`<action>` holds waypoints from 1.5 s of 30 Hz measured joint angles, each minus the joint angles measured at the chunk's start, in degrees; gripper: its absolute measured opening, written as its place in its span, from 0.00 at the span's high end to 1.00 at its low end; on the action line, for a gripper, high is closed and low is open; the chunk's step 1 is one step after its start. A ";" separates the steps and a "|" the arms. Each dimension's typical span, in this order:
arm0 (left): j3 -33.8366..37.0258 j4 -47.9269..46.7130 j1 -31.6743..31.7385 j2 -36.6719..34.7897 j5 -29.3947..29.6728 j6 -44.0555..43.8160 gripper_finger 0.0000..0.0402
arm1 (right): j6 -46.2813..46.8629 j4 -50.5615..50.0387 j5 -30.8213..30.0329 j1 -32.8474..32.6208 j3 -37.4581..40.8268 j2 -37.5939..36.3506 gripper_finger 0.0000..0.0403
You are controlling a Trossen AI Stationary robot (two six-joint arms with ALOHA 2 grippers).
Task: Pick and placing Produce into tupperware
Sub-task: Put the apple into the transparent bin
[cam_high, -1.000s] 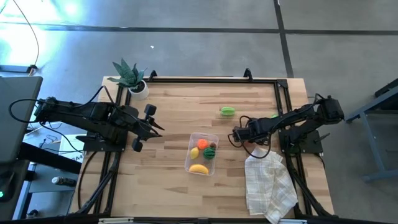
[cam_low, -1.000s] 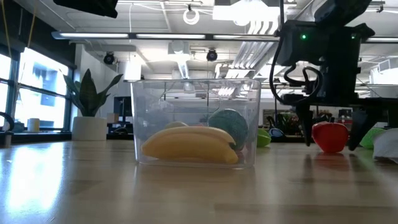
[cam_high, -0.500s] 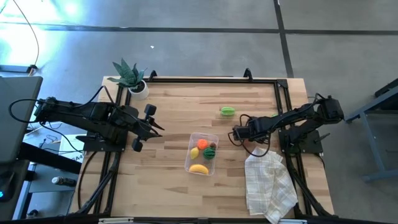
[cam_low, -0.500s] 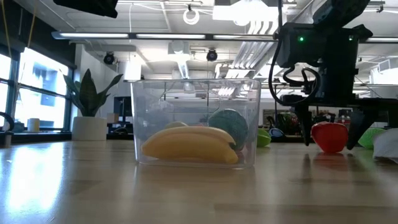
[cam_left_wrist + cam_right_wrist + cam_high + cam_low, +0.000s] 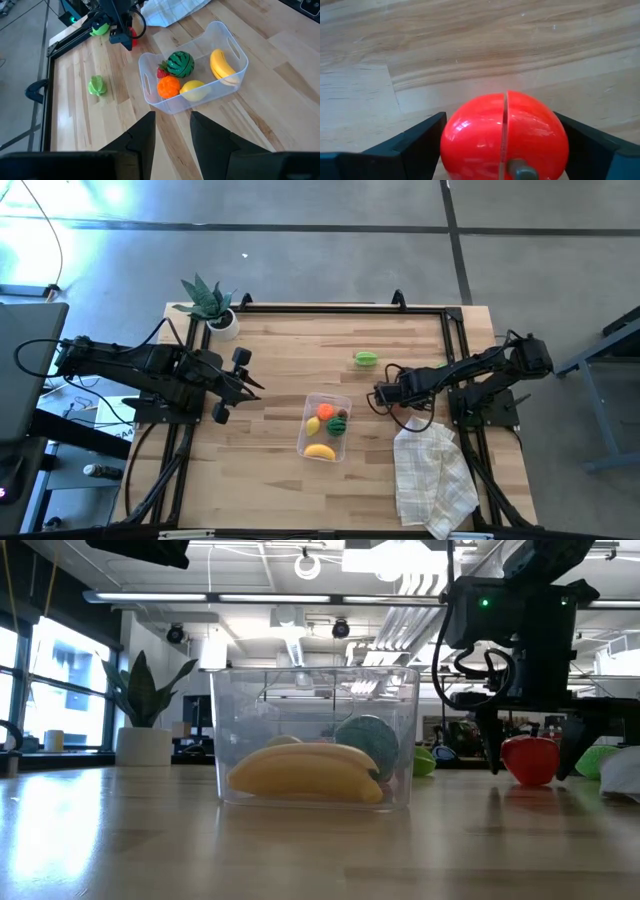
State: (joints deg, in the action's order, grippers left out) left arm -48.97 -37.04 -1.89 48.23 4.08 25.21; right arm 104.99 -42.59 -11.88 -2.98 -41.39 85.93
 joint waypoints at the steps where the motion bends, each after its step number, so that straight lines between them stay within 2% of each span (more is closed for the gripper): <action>1: 0.00 0.02 0.02 0.00 0.00 0.02 0.72 | 0.00 0.00 0.00 0.00 0.00 0.00 0.19; 17: 0.00 0.02 0.02 0.00 0.00 0.00 0.72 | 0.02 -0.39 0.00 0.00 0.00 0.00 0.23; 30: 0.00 0.01 0.00 0.01 0.00 0.01 0.72 | 0.04 0.00 -0.04 0.00 -0.02 -0.07 0.35; 45: 0.00 0.02 0.02 0.00 0.00 0.02 0.72 | -1.59 0.89 0.03 -0.02 -0.02 -0.07 0.36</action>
State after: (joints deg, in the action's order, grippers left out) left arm -48.97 -37.01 -1.87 48.23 4.08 25.23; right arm 103.40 -41.69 -11.85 -3.01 -41.41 85.86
